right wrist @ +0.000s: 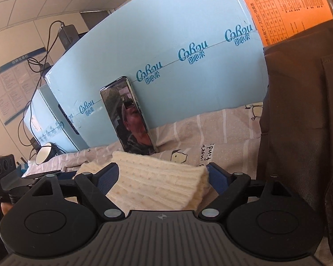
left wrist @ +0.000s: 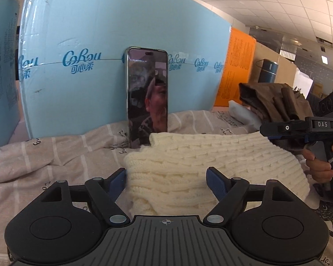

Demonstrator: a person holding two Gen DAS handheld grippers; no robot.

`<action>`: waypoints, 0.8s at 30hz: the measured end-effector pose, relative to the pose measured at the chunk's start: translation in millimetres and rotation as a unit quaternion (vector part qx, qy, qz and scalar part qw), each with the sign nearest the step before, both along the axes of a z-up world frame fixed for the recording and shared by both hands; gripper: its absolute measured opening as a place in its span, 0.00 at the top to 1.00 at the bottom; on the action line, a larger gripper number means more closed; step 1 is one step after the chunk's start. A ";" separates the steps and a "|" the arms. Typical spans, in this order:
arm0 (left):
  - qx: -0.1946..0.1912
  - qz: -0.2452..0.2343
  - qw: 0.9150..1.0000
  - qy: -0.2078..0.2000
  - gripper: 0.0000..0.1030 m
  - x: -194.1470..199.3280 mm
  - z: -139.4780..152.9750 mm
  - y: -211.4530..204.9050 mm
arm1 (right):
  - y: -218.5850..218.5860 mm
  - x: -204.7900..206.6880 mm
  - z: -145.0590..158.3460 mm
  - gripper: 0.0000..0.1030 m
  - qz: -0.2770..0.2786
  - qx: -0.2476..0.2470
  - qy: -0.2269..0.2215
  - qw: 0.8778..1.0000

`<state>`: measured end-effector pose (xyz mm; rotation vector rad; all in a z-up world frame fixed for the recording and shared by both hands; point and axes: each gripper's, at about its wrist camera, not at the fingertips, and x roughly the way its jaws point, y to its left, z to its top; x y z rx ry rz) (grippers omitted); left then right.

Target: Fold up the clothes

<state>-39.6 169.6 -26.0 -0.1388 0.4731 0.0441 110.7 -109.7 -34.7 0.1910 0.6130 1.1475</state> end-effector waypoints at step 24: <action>-0.024 -0.102 0.994 -0.030 0.22 10.6 11.6 -3.7 | 8.6 7.9 -24.0 0.46 0.001 -0.034 0.024 0.999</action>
